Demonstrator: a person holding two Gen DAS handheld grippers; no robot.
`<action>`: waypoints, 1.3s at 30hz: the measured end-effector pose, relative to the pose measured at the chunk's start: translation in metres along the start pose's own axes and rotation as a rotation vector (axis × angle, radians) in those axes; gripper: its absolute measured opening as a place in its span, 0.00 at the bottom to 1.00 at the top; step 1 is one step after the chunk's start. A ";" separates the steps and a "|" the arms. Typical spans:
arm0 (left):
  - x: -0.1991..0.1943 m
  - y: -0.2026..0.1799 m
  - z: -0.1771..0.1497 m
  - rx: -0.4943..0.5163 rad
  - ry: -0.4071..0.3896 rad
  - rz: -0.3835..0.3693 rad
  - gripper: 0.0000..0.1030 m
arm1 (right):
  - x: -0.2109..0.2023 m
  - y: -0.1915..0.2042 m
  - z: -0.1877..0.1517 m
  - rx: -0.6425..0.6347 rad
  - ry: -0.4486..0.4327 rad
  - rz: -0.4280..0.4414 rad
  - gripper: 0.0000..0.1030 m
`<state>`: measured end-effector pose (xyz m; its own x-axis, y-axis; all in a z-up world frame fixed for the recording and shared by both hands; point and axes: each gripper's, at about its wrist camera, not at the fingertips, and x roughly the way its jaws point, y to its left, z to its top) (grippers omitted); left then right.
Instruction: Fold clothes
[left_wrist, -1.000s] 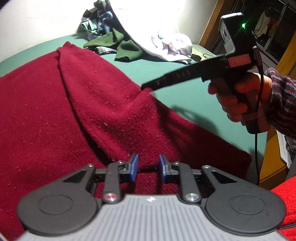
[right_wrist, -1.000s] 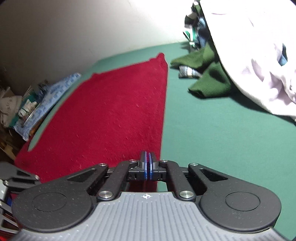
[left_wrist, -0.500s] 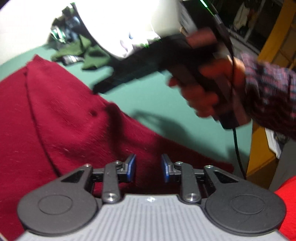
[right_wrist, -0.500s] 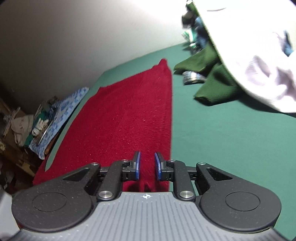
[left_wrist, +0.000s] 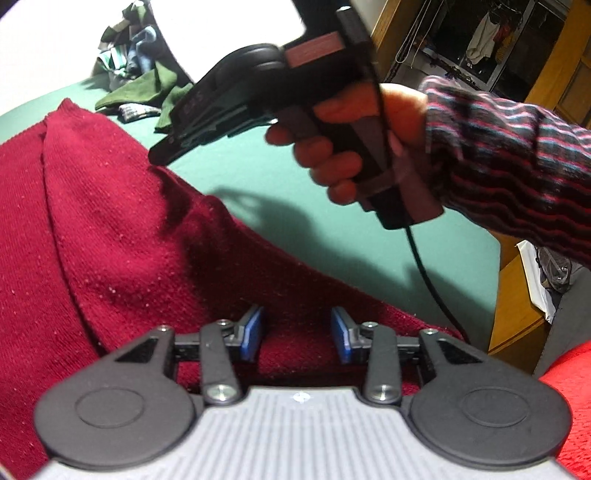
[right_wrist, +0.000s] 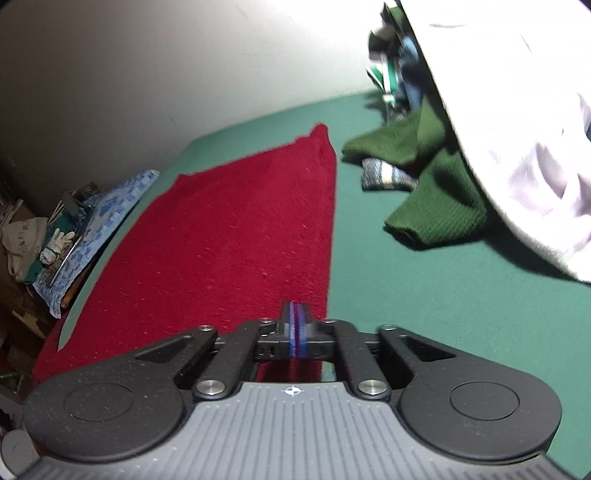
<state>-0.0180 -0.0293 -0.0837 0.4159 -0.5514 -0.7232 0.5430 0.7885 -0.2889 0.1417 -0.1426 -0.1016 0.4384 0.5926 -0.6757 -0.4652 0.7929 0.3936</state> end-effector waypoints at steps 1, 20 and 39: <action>0.000 0.000 0.000 -0.001 -0.001 0.000 0.37 | 0.002 -0.002 0.001 0.006 0.004 0.006 0.10; 0.001 -0.003 0.002 -0.044 -0.001 -0.027 0.37 | 0.027 -0.005 0.039 -0.099 -0.042 -0.005 0.30; -0.004 0.014 0.005 -0.182 -0.027 0.028 0.37 | 0.131 0.005 0.117 -0.279 -0.095 -0.076 0.17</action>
<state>-0.0081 -0.0175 -0.0819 0.4494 -0.5337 -0.7164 0.3913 0.8385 -0.3792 0.2870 -0.0440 -0.1151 0.5444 0.5538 -0.6300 -0.6158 0.7739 0.1482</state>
